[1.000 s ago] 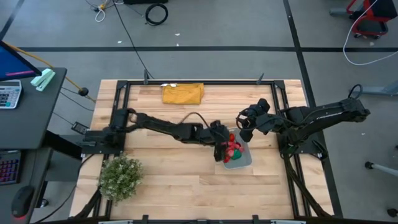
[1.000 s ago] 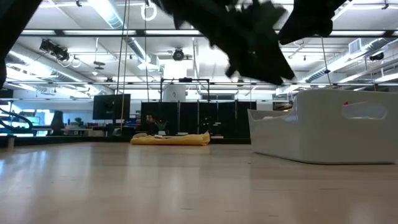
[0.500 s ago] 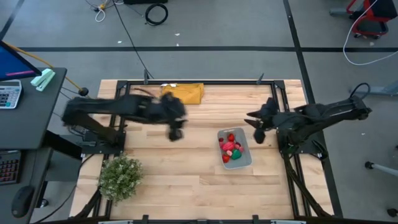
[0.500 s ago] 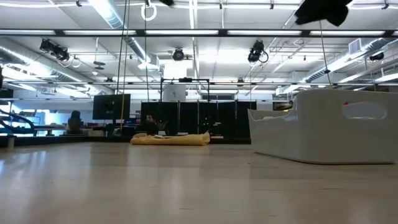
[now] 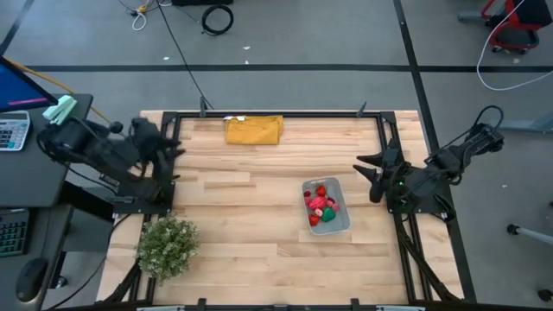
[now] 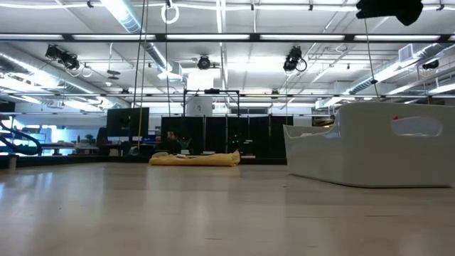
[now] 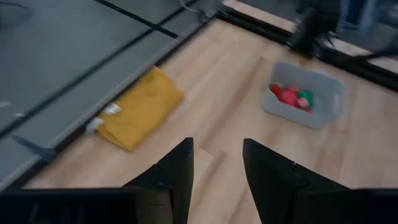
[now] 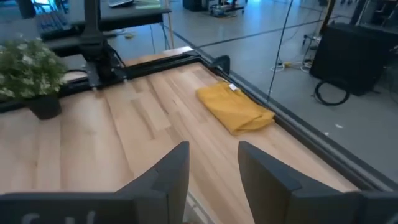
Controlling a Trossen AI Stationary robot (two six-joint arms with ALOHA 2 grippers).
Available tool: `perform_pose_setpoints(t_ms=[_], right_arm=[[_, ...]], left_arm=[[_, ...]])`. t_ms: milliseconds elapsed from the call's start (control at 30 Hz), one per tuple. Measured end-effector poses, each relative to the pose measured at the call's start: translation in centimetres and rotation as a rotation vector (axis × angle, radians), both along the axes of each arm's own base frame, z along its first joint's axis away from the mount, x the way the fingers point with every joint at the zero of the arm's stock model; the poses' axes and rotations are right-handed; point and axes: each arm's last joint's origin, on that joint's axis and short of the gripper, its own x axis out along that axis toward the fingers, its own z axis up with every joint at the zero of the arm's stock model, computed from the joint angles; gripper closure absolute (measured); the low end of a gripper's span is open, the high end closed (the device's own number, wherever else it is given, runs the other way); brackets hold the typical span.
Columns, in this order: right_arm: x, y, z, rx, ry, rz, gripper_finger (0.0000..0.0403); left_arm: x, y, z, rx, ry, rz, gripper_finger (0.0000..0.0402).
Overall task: Pick and placing Produce into tupperware
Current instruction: Return to Home Position
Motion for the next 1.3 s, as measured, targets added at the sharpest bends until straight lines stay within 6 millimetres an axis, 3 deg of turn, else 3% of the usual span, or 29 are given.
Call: perform_pose_setpoints(t_ms=[100,333,500,633,767,1033,1300], right_arm=[[0.1,0.1,-0.9,-0.013,0.017,-0.004,0.0257],[0.6,0.2,-3.7,0.007,0.009,-0.064,0.0256],[1.0,0.4,-4.8,0.050,-0.014,-0.049,0.0258],[1.1,0.9,-6.4,0.098,-0.012,-0.015,0.0258],[0.4,0.6,-7.5,0.011,-0.037,-0.096,0.0258],[-2.5,-0.9,-7.2,0.032,-0.096,-0.139,0.0258],[-3.0,-0.9,-10.0,-0.009,-0.097,-0.166,0.0258]], left_arm=[[0.4,-0.8,-3.8,0.005,-0.019,-0.074,0.0253],[4.7,-3.6,-14.8,0.137,-0.170,-0.257,0.0249],[5.9,-3.7,-20.5,0.101,-0.377,-0.244,0.0256],[5.4,-3.0,-24.2,0.062,-0.488,-0.231,0.0261],[4.7,-1.8,-25.6,0.125,-0.545,-0.184,0.0261],[3.9,-0.4,-24.4,0.263,-0.591,-0.126,0.0249],[3.1,0.6,-23.6,0.314,-0.615,-0.025,0.0246]])
